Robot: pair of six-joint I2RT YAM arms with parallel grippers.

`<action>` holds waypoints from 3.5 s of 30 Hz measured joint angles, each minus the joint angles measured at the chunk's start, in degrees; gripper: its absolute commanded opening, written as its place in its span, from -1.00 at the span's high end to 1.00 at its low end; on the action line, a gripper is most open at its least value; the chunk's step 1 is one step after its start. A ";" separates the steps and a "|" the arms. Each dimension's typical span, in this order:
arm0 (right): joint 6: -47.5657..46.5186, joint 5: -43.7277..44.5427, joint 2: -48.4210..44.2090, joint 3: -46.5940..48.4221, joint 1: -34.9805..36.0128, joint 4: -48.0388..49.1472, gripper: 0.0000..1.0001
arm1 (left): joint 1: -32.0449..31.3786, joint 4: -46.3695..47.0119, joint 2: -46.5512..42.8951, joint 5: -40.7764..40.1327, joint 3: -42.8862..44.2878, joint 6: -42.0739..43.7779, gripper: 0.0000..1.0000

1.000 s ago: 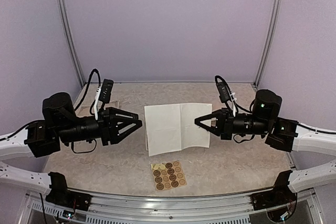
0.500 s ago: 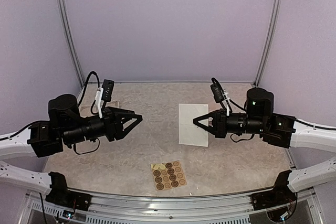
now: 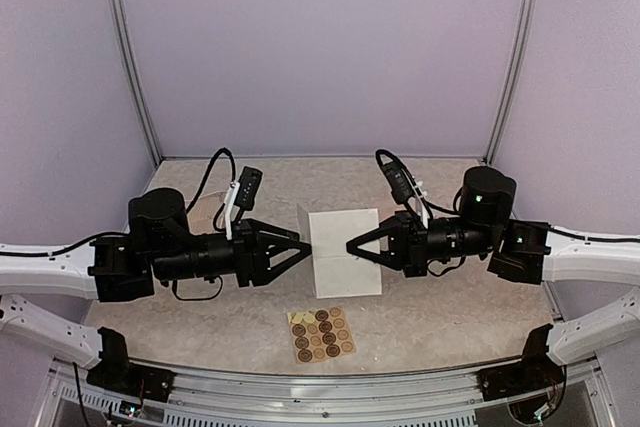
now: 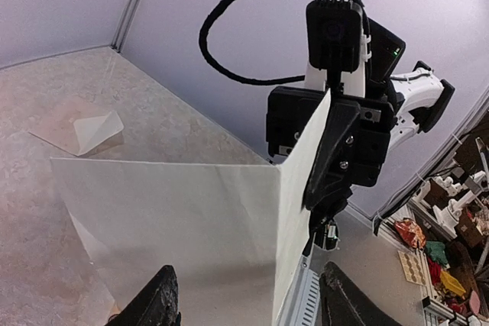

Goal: Place the letter into the envelope and seal it

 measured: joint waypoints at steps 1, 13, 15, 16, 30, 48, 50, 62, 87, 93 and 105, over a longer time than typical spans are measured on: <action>-0.15 -0.52 0.33 0.24 0.24 0.37 1.00 | -0.17 0.70 0.68 0.74 0.00 -0.22 -0.18; -0.44 -2.62 2.47 0.63 0.68 1.84 1.00 | -2.14 6.27 6.29 8.63 0.74 -1.25 0.68; -0.48 -2.36 2.49 0.63 0.68 1.84 1.00 | -2.14 6.47 6.40 8.92 0.74 -1.42 0.86; -0.52 -2.12 2.49 0.63 0.68 1.84 1.00 | -2.14 6.62 6.40 8.98 0.74 -1.40 0.95; 0.17 11.45 -4.20 -0.76 0.92 -1.22 -0.87 | -1.57 7.02 4.90 6.56 0.70 -1.36 1.00; 4.61 -1.36 0.13 -2.01 0.94 8.83 0.49 | -1.14 9.18 2.99 9.99 -0.02 -1.38 1.00; 5.09 -1.77 0.04 -2.14 0.94 10.23 0.86 | -1.11 9.16 2.99 9.99 -0.28 -1.38 1.00; 6.03 1.38 -0.13 -2.32 0.96 9.62 1.00 | -0.44 9.25 2.99 10.32 -0.55 -2.21 0.88; 13.99 32.30 4.46 0.17 -19.93 -18.75 -0.69 | 40.59 -16.68 -1.20 14.53 10.01 11.45 1.00; 14.93 33.81 15.45 0.76 -26.67 -18.62 -0.65 | 49.75 -17.86 -4.50 15.69 8.55 11.50 1.00; 15.30 36.02 32.46 6.14 -33.73 -13.55 -0.50 | 53.92 -20.94 -9.49 13.40 8.33 12.17 1.00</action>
